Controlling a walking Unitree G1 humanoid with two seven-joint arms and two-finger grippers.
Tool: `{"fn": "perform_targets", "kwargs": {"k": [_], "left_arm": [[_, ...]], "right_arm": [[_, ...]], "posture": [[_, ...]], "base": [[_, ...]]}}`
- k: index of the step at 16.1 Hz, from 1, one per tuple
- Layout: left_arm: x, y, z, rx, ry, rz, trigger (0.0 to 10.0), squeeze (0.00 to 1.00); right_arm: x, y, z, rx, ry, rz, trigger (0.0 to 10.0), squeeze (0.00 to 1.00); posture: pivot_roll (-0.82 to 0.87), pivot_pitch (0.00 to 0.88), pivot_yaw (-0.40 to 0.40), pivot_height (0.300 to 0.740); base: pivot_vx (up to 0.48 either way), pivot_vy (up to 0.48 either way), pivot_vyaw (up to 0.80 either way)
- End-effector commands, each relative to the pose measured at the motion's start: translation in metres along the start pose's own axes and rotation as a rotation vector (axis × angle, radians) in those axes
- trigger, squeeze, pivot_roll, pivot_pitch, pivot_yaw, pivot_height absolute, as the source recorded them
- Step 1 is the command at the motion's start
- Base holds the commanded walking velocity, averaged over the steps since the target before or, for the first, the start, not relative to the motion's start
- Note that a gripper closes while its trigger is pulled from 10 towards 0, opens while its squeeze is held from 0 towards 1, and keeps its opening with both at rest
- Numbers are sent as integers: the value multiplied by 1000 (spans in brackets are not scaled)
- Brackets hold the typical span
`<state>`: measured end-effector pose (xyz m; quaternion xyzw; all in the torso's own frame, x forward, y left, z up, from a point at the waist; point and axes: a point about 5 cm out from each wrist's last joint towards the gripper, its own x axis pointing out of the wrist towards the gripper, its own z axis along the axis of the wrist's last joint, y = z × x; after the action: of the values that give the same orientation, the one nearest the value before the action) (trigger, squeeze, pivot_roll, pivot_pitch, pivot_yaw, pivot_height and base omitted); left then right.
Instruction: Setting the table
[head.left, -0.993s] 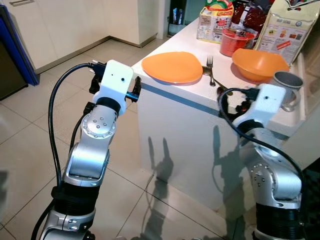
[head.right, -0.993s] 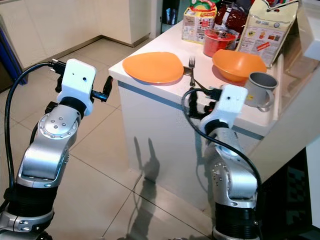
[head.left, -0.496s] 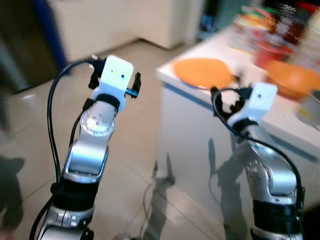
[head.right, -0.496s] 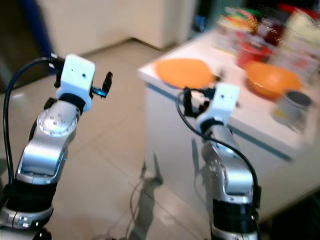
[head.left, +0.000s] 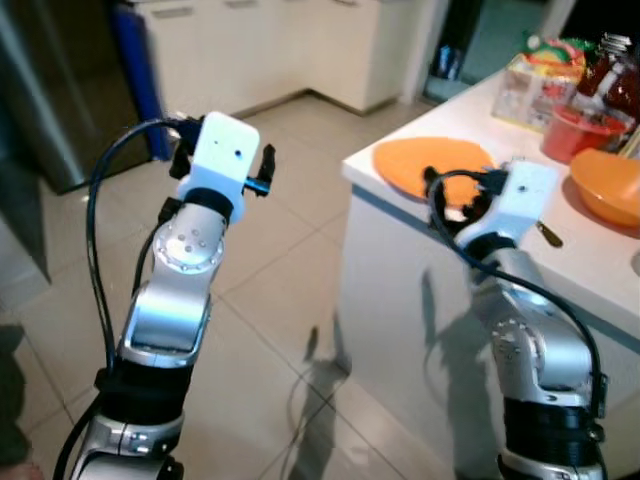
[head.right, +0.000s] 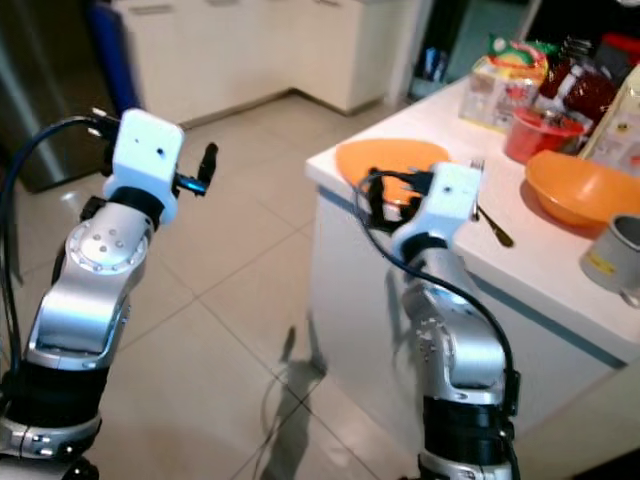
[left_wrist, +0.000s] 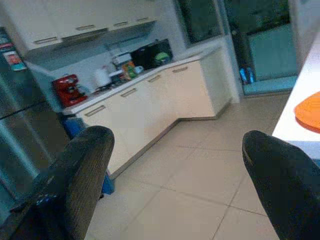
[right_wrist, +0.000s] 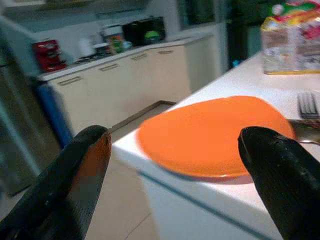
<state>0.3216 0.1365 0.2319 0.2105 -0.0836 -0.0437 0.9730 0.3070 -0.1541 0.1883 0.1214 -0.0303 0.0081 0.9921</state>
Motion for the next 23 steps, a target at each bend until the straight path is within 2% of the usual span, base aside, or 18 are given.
{"fn": "perform_targets", "kwargs": {"k": [1,5,11,18,23], "left_arm": [[1,0,1,4,-10,-10,10000,0],[3,-1,1,1,-11,-17,10000,0],[3,-1,-1,-18,-8,-17,10000,0],[2,-4,-7,-17,19,-32,10000,0],[1,-5,-12,-33,33,-41,10000,0]], "right_arm": [[-1,0,2,5,-13,-3,10000,0],[-2,-5,5,19,-33,-35,10000,0],[-5,-9,10,16,-59,-58,10000,0],[-9,-10,6,14,-35,-67,10000,0],[-15,-12,4,17,-16,-77,10000,0]], "posture": [[63,0,-19,740],[55,0,-4,740],[47,0,-2,740],[33,0,8,740],[24,0,11,740]], "base": [[322,0,0],[323,0,0],[323,0,-579],[0,0,0],[0,222,-666]]}}
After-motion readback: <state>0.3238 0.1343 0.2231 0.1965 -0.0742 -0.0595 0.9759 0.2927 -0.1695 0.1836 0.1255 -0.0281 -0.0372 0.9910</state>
